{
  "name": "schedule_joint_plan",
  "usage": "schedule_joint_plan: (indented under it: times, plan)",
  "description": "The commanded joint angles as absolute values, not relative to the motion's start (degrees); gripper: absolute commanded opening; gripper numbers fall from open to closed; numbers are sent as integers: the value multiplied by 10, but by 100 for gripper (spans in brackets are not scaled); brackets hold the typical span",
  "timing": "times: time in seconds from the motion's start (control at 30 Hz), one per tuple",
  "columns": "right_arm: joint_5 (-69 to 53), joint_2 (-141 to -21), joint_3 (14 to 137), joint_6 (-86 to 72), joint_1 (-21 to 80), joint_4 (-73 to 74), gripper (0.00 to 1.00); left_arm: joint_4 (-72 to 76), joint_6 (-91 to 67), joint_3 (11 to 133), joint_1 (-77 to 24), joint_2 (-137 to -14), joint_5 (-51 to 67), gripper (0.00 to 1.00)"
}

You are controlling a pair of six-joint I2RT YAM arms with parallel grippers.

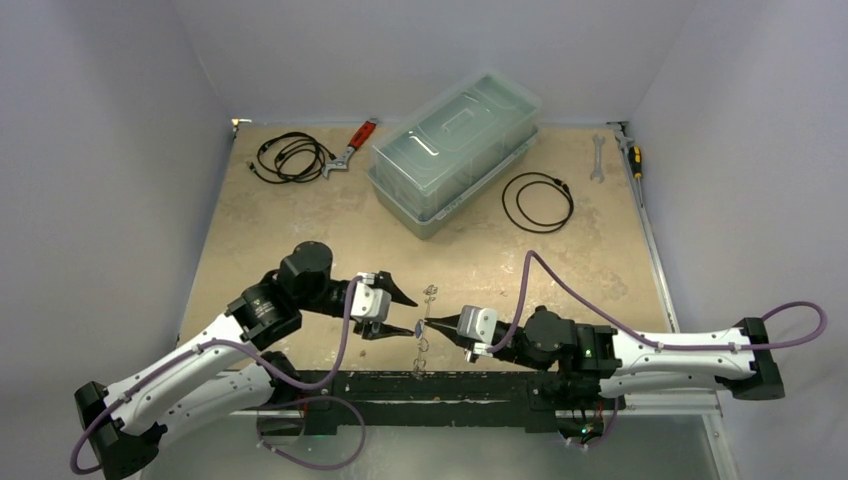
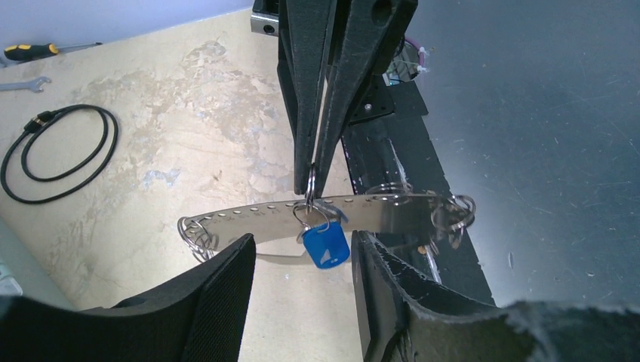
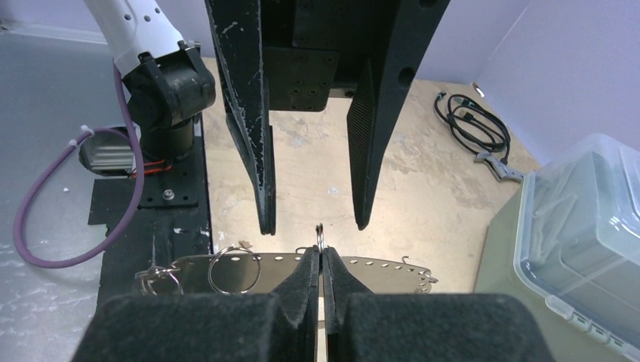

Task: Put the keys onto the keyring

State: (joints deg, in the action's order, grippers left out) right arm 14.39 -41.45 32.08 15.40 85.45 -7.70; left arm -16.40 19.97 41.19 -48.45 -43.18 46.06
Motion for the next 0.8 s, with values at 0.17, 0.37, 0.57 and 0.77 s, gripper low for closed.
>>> schedule_joint_plan:
  times: [0.17, 0.37, 0.57, 0.77]
  plan:
    - [152, -413, 316, 148, 853, -147, 0, -97, 163, 394, -485, -463, 492, 35]
    - [160, -423, 317, 149, 853, -164, 0, -89, 155, 392, -485, -468, 493, 31]
    - [160, -432, 318, 152, 853, -171, 0, -74, 143, 386, -485, -466, 494, 37]
    - [174, -421, 313, 152, 853, -171, 0, -64, 149, 373, -485, -448, 490, 45]
